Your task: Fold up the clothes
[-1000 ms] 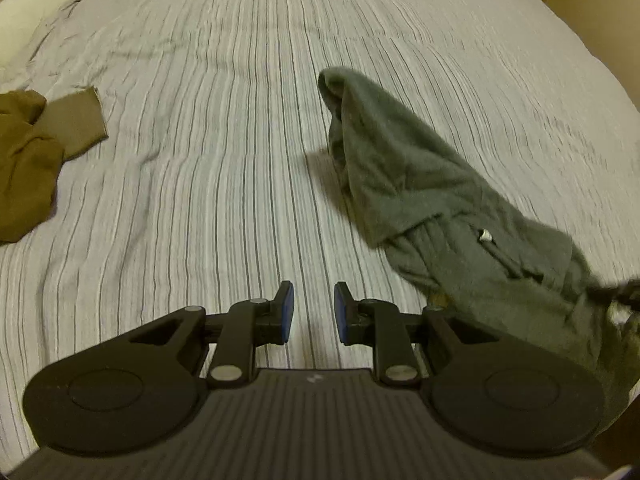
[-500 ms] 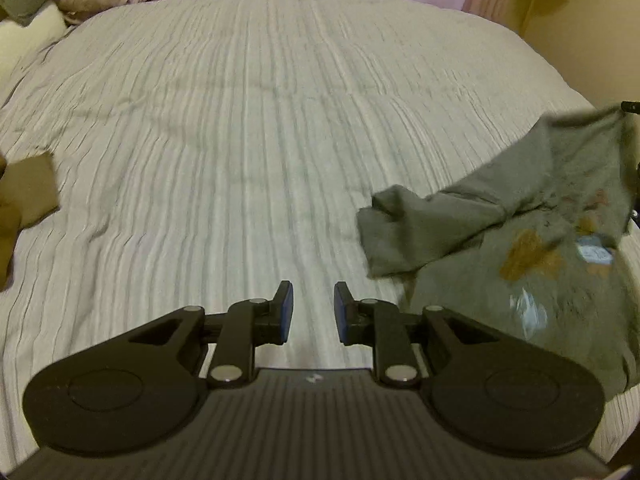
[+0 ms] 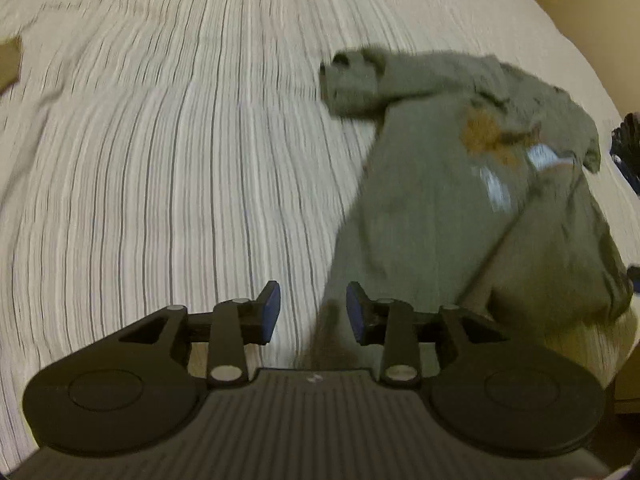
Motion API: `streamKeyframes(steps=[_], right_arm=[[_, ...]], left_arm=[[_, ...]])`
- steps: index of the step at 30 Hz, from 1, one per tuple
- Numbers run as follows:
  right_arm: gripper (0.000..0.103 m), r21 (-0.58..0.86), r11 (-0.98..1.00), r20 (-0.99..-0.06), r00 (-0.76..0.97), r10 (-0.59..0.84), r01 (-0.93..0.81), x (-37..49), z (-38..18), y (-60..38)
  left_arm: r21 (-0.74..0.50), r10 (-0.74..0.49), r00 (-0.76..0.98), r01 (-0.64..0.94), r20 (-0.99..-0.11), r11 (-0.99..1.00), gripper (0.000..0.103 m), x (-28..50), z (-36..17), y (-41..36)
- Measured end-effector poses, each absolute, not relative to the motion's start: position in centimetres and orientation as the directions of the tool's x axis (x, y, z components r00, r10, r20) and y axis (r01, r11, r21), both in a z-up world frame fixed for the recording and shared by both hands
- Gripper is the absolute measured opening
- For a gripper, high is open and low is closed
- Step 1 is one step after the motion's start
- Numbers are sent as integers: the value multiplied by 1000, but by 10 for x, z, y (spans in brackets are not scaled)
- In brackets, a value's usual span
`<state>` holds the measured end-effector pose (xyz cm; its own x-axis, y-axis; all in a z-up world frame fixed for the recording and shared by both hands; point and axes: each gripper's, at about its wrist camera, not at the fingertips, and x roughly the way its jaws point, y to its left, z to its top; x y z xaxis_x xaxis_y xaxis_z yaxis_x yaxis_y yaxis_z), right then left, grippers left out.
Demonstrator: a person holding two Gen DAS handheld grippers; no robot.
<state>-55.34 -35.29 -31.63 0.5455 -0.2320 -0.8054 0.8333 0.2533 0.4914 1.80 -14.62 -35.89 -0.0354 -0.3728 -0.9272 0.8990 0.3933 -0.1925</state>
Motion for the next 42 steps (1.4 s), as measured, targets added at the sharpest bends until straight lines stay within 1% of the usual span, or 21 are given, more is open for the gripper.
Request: streamKeyframes(steps=[2, 6, 9, 10, 11, 12, 13, 14, 15, 17, 20, 24, 26, 28, 29, 31, 34, 36, 38, 39, 42], right_arm=[[80, 521, 222, -796, 563, -221, 824, -570, -316, -339], [80, 538, 275, -772, 597, -217, 797, -569, -312, -330], [80, 466, 406, -784, 579, -221, 786, -549, -314, -320], [80, 442, 443, -792, 571, -215, 780, -541, -316, -317], [80, 421, 475, -801, 563, -206, 773, -534, -318, -315], [80, 399, 506, -809, 553, -197, 765, -526, -321, -312], [67, 377, 537, -818, 543, -189, 755, -519, -323, -309], [12, 355, 567, -826, 533, -181, 743, -511, -325, -306], [2, 333, 596, -835, 523, -174, 730, -504, -327, -303], [2, 386, 556, -823, 547, -154, 736, -502, -321, -313], [2, 531, 465, -747, 651, -137, 708, -498, -291, -352], [2, 571, 408, -710, 678, -189, 712, -461, -233, -448], [2, 575, 413, -661, 699, -273, 706, -433, -187, -502], [2, 569, 442, -591, 718, -367, 694, -407, -137, -546], [2, 563, 475, -537, 736, -413, 677, -397, -107, -557], [2, 542, 541, -424, 765, -485, 643, -381, -49, -569], [2, 491, 623, -280, 787, -550, 610, -368, 29, -567], [2, 491, 652, -215, 805, -552, 578, -371, 60, -559], [2, 503, 641, -183, 797, -576, 579, -377, 74, -549], [2, 513, 640, -186, 802, -567, 572, -381, 74, -544], [2, 551, 633, -244, 831, -501, 544, -393, 51, -529]], left_arm=[[-231, -362, -74, 881, -929, 412, 41, 16, -366, -136], [-254, -344, -100, 863, -933, 437, 41, 10, -385, -130], [-262, -339, -114, 863, -934, 433, 38, 4, -394, -132], [-265, -337, -118, 862, -934, 431, 33, 2, -397, -133], [-268, -336, -123, 862, -934, 430, 15, 1, -400, -134], [-270, -334, -127, 862, -934, 428, 4, -1, -403, -135], [-275, -334, -132, 862, -933, 427, 0, -3, -405, -136], [-288, -347, -139, 858, -927, 425, 0, -2, -399, -137], [-301, -360, -147, 855, -921, 423, 0, 0, -393, -139], [-327, -386, -161, 848, -909, 417, 0, 2, -382, -142], [-390, -478, -172, 827, -861, 404, 0, 21, -352, -160], [-432, -608, -114, 804, -786, 408, 0, 80, -295, -225], [-432, -669, -56, 802, -741, 411, 0, 111, -257, -262], [-434, -748, 9, 810, -664, 395, 0, 136, -202, -294], [-448, -796, 33, 812, -604, 374, 0, 146, -167, -307], [-425, -856, 84, 841, -510, 335, 0, 151, -106, -322], [-355, -920, 158, 889, -358, 290, 0, 145, -20, -326], [-362, -940, 172, 890, -294, 276, 0, 143, 7, -314], [-368, -953, 180, 892, -242, 262, 0, 140, 27, -299], [-371, -958, 183, 893, -220, 256, 0, 138, 35, -291], [-377, -947, 175, 886, -269, 270, 0, 124, 11, -259]])
